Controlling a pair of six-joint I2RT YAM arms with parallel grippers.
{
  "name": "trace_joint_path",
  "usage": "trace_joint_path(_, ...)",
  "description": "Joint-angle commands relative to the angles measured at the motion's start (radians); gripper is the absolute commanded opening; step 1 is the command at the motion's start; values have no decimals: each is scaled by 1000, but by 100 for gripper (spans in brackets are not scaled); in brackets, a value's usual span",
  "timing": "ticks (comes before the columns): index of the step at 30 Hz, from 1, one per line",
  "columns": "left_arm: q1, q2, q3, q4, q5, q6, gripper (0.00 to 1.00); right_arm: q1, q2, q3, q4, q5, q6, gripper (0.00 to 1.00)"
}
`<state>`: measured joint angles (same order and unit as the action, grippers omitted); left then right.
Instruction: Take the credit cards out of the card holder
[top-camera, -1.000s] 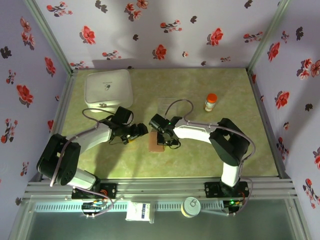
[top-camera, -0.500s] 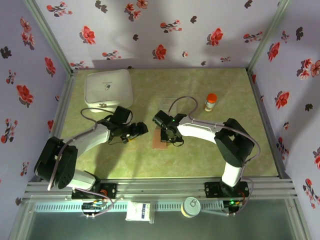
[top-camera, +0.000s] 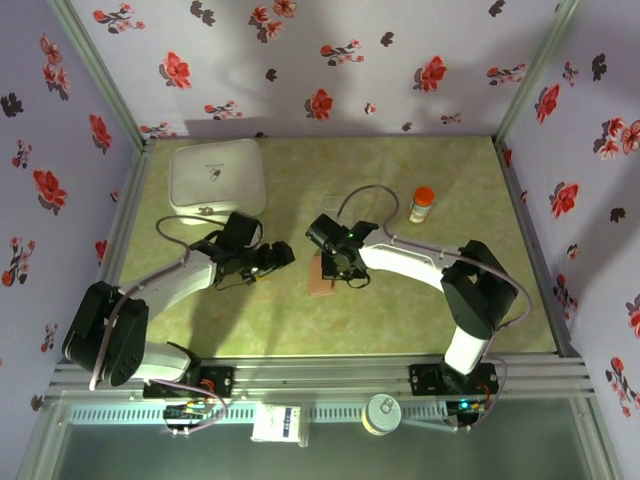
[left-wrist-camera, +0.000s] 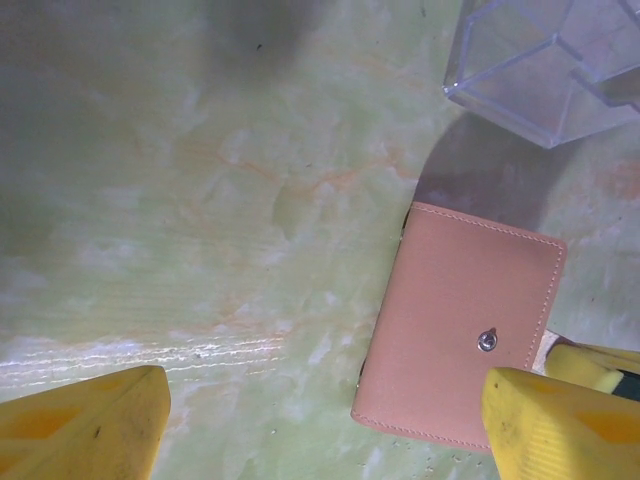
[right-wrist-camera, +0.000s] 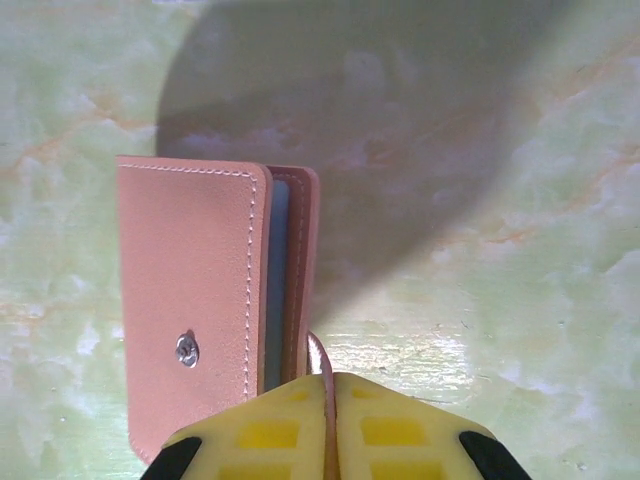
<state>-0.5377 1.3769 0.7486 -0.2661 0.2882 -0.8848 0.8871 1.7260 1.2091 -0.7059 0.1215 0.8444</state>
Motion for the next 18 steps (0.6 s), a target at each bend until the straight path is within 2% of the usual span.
trace_joint_path(1, -6, -22, -15, 25, -18, 0, 82, -5, -30, 45, -65, 38, -11, 10)
trace_joint_path(8, -4, -27, -16, 27, -12, 18, 81, 8, -30, 109, -140, 37, -42, 11)
trace_joint_path(18, 1, -14, -20, 36, -11, 35, 80, 39, -7, 182, -183, -47, -242, 9)
